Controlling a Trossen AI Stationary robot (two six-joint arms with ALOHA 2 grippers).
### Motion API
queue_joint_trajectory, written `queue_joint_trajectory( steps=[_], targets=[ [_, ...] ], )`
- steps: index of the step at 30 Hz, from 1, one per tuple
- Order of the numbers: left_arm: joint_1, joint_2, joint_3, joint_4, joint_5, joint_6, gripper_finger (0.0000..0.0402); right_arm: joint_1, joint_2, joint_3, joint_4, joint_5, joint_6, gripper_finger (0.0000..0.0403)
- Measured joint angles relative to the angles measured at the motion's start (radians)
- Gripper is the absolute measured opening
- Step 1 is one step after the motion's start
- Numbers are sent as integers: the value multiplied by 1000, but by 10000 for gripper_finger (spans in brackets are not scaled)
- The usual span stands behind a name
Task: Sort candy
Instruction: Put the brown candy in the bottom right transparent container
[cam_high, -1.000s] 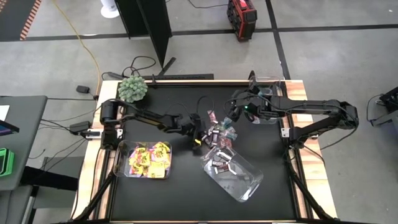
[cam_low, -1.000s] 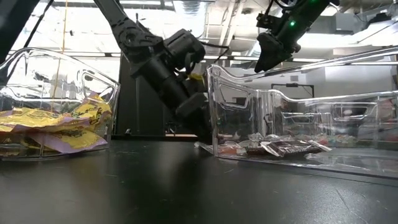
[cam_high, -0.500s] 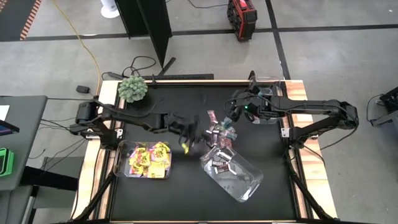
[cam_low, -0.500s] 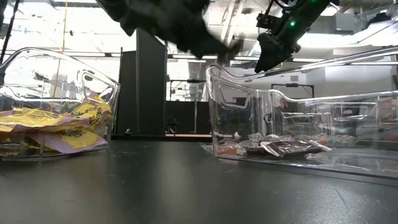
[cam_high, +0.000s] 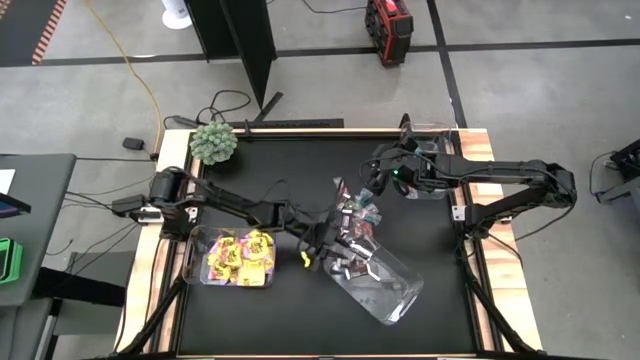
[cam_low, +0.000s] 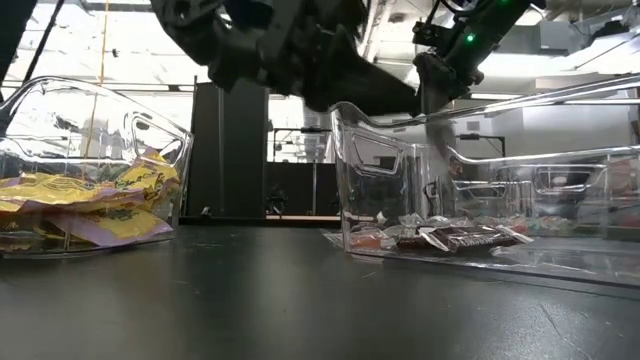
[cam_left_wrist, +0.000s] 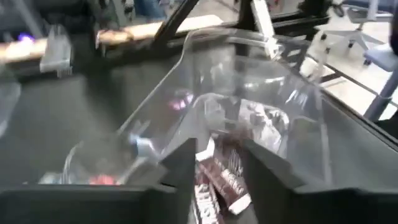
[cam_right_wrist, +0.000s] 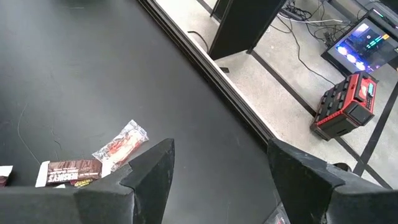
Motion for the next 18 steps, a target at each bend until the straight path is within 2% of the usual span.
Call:
queue_joint_trajectory(
  steps=[3, 7, 9, 13, 15, 18],
  targets=[
    [2, 6, 14, 0, -56, -5, 190, 2, 0, 0, -1, 0, 0, 274],
    [0, -55, 31, -46, -233, 50, 250, 3, 0, 0, -3, 0, 1, 274],
    [3, -97, 33, -77, -320, 65, 261, 4, 0, 0, -5, 0, 1, 274],
    [26, -149, 35, -179, -555, 19, 262, 8, 0, 0, -4, 0, 1, 274],
    [62, -148, 34, -255, -599, -58, 257, 8, 0, 0, -5, 0, 0, 274],
    [118, -114, 32, -321, -607, -166, 248, 8, 0, 0, -3, 0, 1, 274]
  ],
)
